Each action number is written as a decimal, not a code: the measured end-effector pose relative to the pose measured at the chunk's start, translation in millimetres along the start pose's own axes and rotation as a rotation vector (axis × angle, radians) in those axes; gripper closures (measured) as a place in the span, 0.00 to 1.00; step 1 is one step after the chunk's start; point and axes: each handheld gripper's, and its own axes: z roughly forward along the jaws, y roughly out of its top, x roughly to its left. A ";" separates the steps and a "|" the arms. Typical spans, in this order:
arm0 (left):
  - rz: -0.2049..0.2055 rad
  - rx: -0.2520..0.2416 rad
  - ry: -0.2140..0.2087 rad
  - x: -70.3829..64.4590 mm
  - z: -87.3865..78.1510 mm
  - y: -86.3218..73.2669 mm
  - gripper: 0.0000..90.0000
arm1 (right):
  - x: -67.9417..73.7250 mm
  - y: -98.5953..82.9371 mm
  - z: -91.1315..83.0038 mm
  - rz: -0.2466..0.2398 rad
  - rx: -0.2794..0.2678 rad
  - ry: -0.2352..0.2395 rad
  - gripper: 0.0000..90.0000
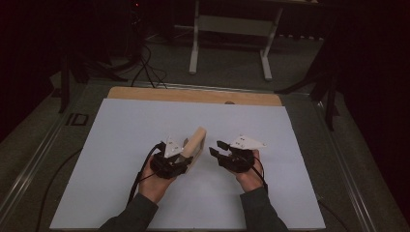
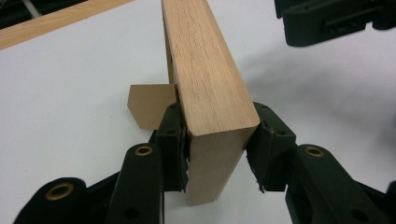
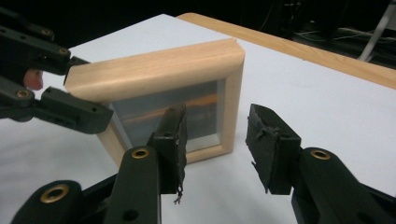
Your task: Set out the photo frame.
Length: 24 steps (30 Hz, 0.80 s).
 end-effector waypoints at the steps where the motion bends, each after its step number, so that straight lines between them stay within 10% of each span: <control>1: 0.004 0.000 -0.002 -0.7 0.0 -0.1 0.67 | -0.5 0.3 -0.5 0.001 -0.004 -0.004 0.65; 14: 0.126 0.002 -0.055 -20.3 0.7 0.5 0.67 | -2.6 3.3 -8.3 0.009 -0.059 -0.088 0.99; 24: 0.136 -0.001 -0.060 -22.5 1.8 0.9 0.67 | -5.7 14.2 -6.9 0.000 -0.075 -0.104 1.00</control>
